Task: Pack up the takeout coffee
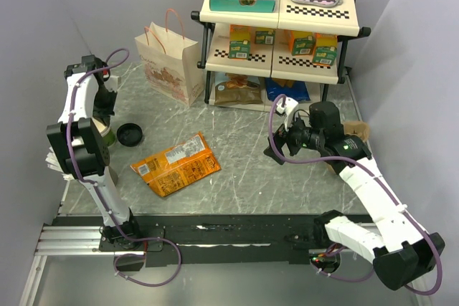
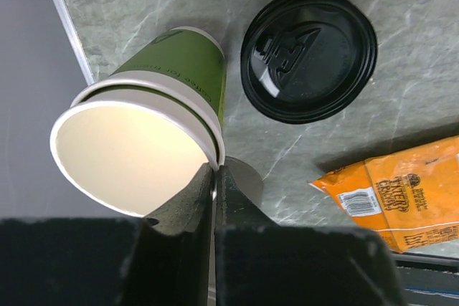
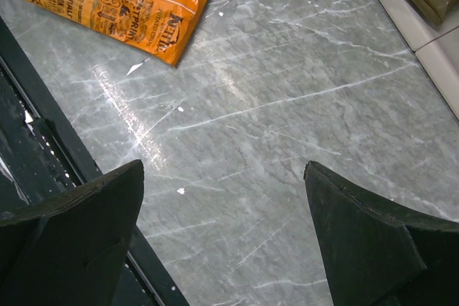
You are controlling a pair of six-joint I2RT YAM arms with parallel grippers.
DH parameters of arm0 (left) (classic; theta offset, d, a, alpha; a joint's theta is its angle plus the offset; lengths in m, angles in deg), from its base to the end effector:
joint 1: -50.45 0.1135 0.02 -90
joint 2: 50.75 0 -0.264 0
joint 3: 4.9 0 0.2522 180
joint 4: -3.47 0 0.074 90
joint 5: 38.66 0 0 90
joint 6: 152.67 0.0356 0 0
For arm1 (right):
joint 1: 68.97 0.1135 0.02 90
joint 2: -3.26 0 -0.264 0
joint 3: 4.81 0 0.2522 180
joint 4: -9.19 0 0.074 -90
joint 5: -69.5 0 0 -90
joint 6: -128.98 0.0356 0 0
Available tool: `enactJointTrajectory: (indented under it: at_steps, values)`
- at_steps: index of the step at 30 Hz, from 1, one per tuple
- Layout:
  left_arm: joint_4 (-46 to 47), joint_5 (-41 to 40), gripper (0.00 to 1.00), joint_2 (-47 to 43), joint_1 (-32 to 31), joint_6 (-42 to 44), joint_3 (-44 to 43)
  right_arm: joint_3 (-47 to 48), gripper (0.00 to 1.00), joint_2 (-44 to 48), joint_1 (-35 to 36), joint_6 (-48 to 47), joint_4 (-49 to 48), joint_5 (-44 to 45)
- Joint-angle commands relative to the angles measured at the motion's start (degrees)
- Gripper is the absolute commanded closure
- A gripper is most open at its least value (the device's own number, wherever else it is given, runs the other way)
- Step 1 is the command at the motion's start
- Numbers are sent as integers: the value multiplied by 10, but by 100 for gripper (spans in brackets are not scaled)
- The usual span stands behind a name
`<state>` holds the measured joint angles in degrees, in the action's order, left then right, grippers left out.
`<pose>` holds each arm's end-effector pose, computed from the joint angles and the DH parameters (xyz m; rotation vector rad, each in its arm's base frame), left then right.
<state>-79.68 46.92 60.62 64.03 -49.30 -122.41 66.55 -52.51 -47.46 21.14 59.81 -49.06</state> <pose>0.3800 0.0946 0.2796 -0.0183 2.9332 0.1879 0.1804 0.0894 0.3391 -0.9852 1.9154 0.5788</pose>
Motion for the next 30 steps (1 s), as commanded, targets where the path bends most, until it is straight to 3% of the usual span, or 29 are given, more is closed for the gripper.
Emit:
enactJointTrajectory:
  at_steps: [1,7,16,19,21,23,25,30]
  values:
    - [-13,-22,96,-22,2,13,-18,7,2,-5,4,1,-17,-3]
    - [-44,-15,99,-16,2,14,-78,8,2,-11,3,2,-22,-3]
    - [-36,-33,99,-29,-2,29,-17,13,2,-18,3,0,-22,-4]
    - [-33,-27,99,-34,-8,30,-58,19,2,-19,4,0,-21,-3]
    - [-9,-62,99,-42,-10,40,-31,19,2,-18,3,1,-22,-4]
    - [-88,-36,99,-21,-31,37,-73,21,2,-21,4,0,-20,-4]
    - [-47,-57,99,-34,-31,39,-35,20,2,-20,4,0,-21,-4]
    - [-64,-58,99,-36,-33,32,-44,19,2,-20,3,1,-21,-4]
